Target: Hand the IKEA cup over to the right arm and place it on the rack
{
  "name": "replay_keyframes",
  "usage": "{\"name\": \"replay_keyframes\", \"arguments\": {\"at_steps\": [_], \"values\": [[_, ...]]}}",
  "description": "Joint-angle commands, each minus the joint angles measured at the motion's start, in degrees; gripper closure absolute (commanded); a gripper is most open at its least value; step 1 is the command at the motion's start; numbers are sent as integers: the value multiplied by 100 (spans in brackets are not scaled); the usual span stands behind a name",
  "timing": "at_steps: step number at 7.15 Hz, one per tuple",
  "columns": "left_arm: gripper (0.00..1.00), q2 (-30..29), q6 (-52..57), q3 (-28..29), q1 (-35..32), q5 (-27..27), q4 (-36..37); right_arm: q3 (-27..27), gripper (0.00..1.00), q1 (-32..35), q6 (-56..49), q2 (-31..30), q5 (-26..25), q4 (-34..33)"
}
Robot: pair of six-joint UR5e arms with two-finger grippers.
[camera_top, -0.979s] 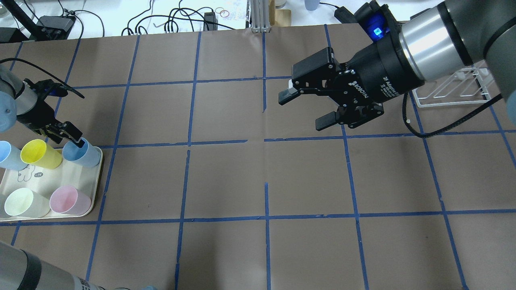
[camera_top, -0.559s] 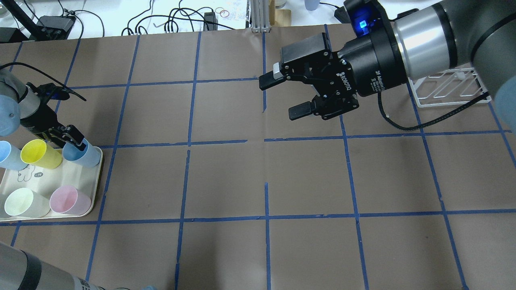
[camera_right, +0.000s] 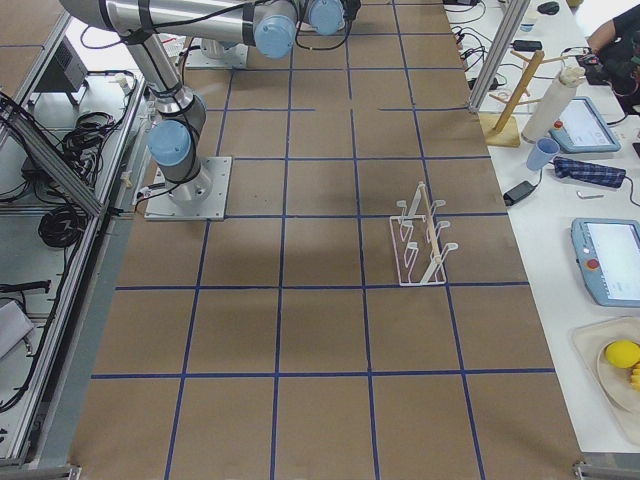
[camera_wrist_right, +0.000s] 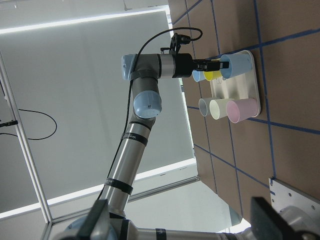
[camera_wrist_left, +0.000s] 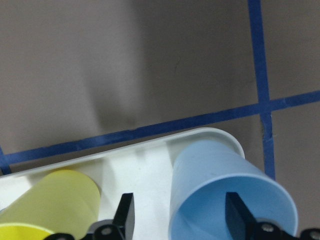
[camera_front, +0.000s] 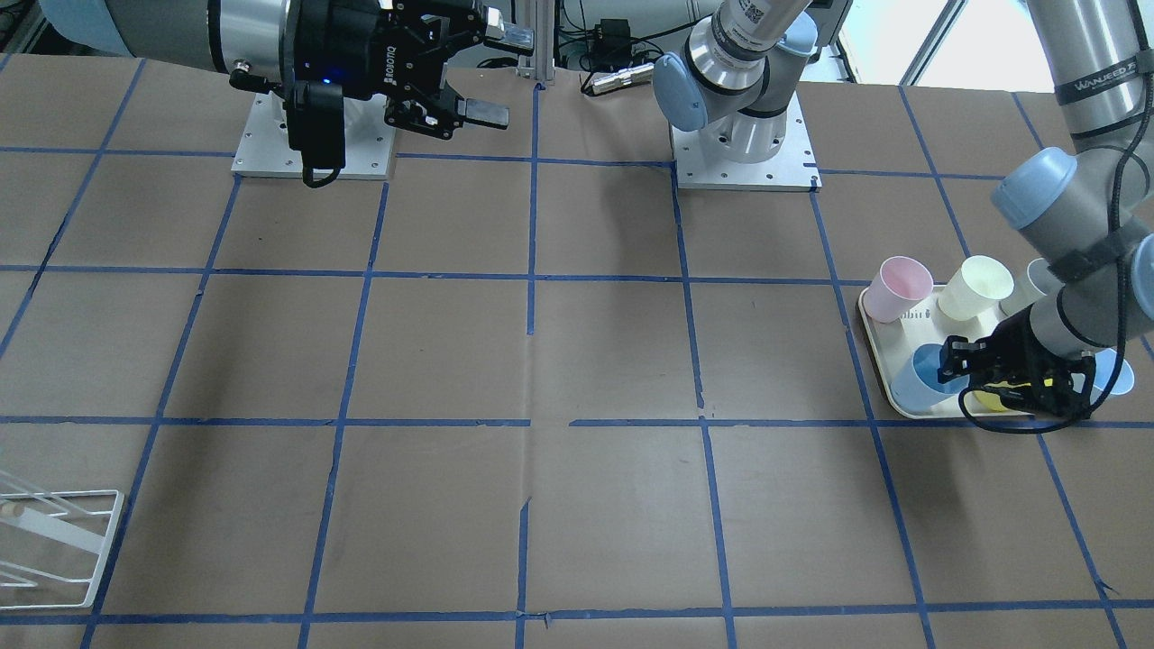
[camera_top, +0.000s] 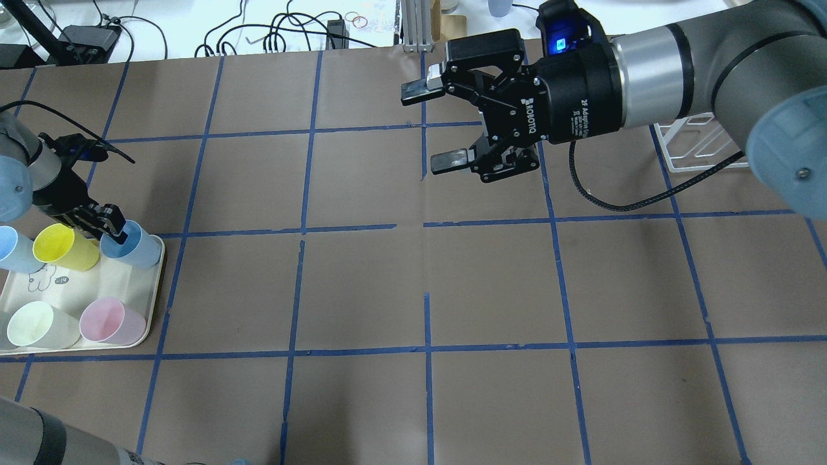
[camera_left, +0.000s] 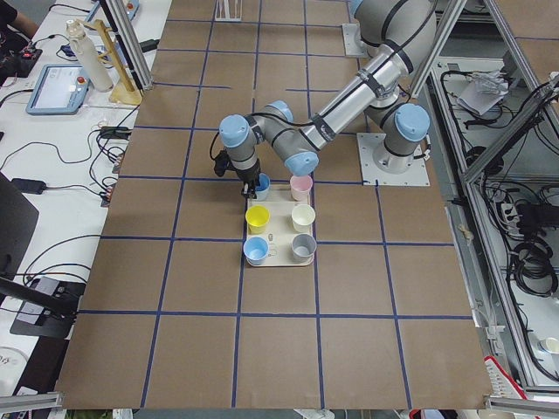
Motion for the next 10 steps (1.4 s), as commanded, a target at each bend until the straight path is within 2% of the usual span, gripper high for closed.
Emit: {"name": "replay_keyframes", "arguments": {"at_steps": [1, 3, 5, 6, 7, 8, 9, 10], "values": [[100, 6, -6, -52, 7, -31, 1, 11, 0, -215, -150, 18, 535, 207], [100, 67, 3, 79, 16, 4, -33, 116, 0, -322, -577, 0, 660, 259], [100, 382, 12, 290, 16, -14, -664, 257, 0, -313, -984, -8, 766, 294], [100, 566, 38, 300, -2, -66, -832, 344, 0, -313, -1046, -9, 1019, 564], [100, 829, 12, 291, -89, -302, -1182, 363, 0, -313, -1056, -26, 1021, 593], [100, 1102, 12, 291, -151, -791, -1629, 363, 0, -305, -995, -61, 1056, 602], [100, 1374, 3, 291, -334, -1327, -2199, 363, 0, -287, -916, -61, 1065, 602], [100, 1629, -6, 300, -501, -2098, -3022, 345, 0, -287, -706, -61, 1204, 672]]}}
